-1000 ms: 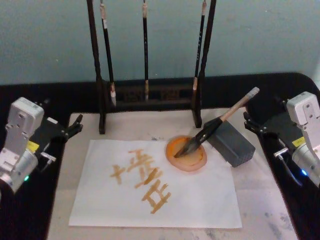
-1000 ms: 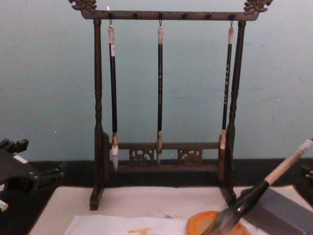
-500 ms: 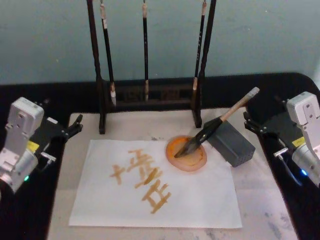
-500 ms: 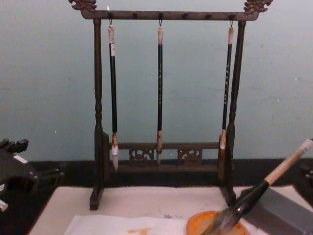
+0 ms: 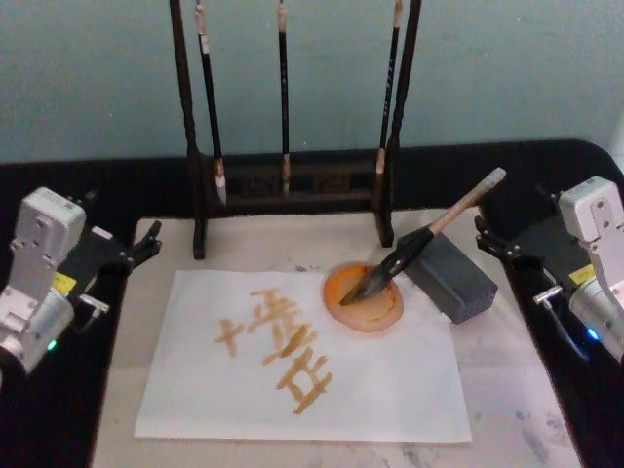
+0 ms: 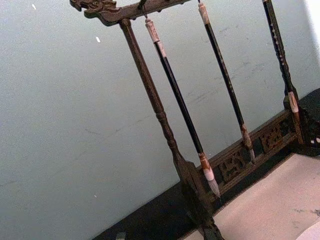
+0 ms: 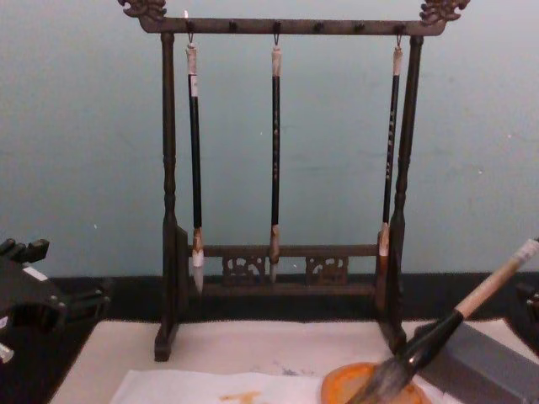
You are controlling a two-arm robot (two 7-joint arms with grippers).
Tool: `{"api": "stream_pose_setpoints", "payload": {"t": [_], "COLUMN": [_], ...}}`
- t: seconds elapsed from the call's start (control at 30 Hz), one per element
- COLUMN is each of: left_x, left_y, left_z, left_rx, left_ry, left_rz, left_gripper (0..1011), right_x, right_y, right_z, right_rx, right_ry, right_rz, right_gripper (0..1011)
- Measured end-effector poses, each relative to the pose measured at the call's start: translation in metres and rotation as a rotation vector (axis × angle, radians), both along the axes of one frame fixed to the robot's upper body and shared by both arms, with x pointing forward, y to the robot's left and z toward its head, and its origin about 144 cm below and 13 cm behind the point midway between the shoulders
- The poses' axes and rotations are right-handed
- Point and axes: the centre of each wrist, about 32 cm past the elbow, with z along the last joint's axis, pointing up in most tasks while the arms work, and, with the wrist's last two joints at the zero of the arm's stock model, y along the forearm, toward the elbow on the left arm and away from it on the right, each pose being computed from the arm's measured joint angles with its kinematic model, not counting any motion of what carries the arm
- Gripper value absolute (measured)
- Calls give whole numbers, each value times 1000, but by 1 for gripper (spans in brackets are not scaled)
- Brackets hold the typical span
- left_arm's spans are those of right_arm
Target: Pick up the brush from the inkstone, write on the paper, then place the brush back to its original position.
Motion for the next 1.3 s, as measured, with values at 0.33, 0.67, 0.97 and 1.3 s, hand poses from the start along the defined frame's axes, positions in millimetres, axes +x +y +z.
{"api": "stream_pose_setpoints", "payload": {"t": [0.33, 0.67, 0.97, 1.3], "left_x": [0, 0, 0, 0], "left_y": [0, 0, 0, 0], "left_z": [0, 0, 0, 0], "left_rx": [0, 0, 0, 0], "left_ry": [0, 0, 0, 0], "left_rz": [0, 0, 0, 0], "left_gripper": [1010, 1010, 1010, 1010], "right_x": [0, -3, -6, 5], "right_y": [0, -6, -20, -36], "right_z": [0, 8, 14, 5], "right_rx": [0, 158, 478, 888], "right_ry": [0, 95, 264, 407], "right_rz": [0, 23, 54, 62], "right_gripper": [1000, 1000, 1000, 1000]}}
